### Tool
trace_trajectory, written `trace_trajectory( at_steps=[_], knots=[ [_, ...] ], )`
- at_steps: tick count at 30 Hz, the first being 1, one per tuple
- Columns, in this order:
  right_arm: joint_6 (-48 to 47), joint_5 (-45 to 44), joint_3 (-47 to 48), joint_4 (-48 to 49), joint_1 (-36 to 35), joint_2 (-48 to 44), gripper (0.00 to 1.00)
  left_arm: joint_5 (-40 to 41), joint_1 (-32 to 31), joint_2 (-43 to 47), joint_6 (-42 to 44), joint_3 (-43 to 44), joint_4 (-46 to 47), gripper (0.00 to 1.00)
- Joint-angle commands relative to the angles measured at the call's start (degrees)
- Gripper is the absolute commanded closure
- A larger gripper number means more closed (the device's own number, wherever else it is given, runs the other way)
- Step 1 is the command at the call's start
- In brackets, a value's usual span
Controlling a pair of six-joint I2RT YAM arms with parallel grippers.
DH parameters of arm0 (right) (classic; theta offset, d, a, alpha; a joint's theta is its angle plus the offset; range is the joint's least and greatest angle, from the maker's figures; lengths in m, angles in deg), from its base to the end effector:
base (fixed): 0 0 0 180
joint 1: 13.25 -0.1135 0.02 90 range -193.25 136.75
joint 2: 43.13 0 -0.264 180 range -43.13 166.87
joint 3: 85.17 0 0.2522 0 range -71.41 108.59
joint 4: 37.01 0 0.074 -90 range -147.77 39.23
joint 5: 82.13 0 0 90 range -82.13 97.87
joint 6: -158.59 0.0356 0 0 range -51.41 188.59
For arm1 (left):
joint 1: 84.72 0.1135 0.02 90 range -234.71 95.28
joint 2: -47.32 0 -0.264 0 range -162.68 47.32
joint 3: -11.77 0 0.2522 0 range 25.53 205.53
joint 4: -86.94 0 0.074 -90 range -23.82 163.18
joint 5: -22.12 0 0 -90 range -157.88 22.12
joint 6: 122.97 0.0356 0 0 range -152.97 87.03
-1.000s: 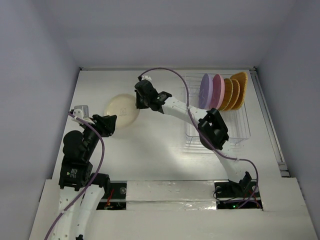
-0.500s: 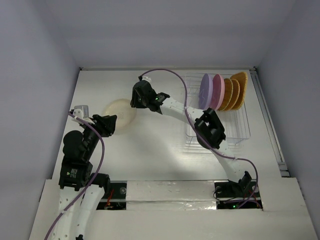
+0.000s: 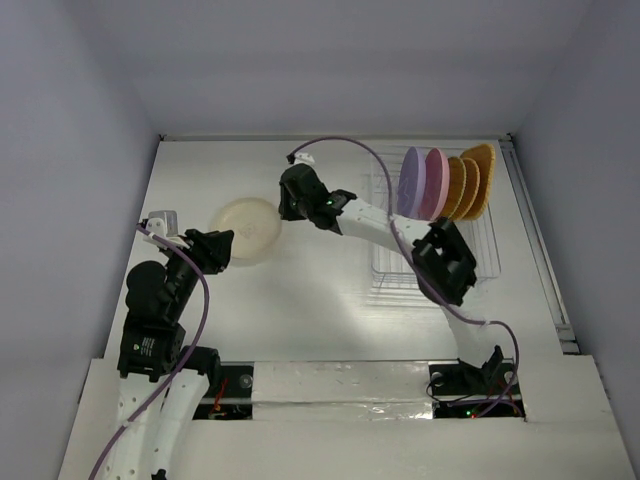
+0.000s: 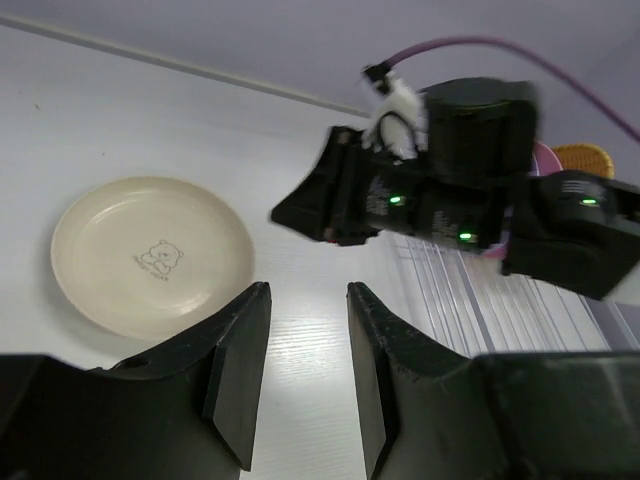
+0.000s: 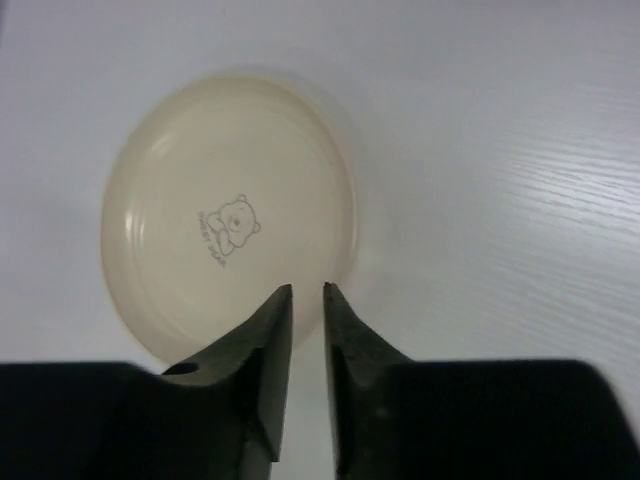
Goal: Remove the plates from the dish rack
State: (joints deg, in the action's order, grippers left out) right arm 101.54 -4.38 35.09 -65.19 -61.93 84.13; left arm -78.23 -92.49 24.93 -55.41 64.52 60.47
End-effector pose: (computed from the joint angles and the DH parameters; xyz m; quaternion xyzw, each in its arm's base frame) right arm 0.3484 0.3849 0.2302 -0.0721 0.8811 0.2275 0.4083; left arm 0.1005 -0.0202 0.3489 -0.0214 0.6828 -0.2491 0.6865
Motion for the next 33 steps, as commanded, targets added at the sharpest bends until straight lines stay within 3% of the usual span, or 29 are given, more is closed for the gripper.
trace_trajectory(
  at_steps=[1,2,6,10,16,17,20,24,29,33],
  knots=[
    [-6.40,-6.09,-5.82,6.85,0.08,-14.98,0.80,-0.90,0.21,-0.28,-0.07,-0.31,2.51,0.67],
    [-7.45,-8.12,-7.78,6.68,0.08,-17.20,1.00,-1.16,0.21,-0.20,-0.06,-0.31,2.60,0.69],
    [-11.32,-16.04,-18.58,5.98,1.31,-28.80,1.00,-1.34,0.21,-0.20,-0.06,-0.40,2.69,0.80],
    [-11.33,-19.47,-29.48,3.87,8.40,-39.70,1.00,-1.08,0.21,-0.02,0.02,-0.31,2.69,0.98],
    [-11.94,-22.90,-39.43,1.33,17.82,-50.62,1.00,-1.16,0.21,-0.02,0.38,-0.22,2.69,1.00],
    [-12.03,-23.43,-39.61,0.80,18.97,-50.88,0.97,-1.25,0.21,-0.02,0.38,-0.22,2.69,1.00],
    [-13.87,-25.79,-38.83,-1.04,20.39,-50.27,0.61,-1.52,0.21,-0.20,0.38,-0.22,2.78,0.98],
    [-15.37,-28.88,-35.93,-4.48,20.99,-46.06,0.46,-1.95,0.21,-0.02,0.38,-0.31,2.87,0.85],
    [-16.16,-28.53,-32.51,-5.80,22.93,-39.04,0.48,-2.04,0.21,-0.11,0.46,-0.31,2.87,0.76],
    [-17.30,-30.98,-28.91,-7.38,22.93,-34.47,0.56,-2.04,0.21,-0.02,0.29,-0.31,2.87,0.74]
  ],
)
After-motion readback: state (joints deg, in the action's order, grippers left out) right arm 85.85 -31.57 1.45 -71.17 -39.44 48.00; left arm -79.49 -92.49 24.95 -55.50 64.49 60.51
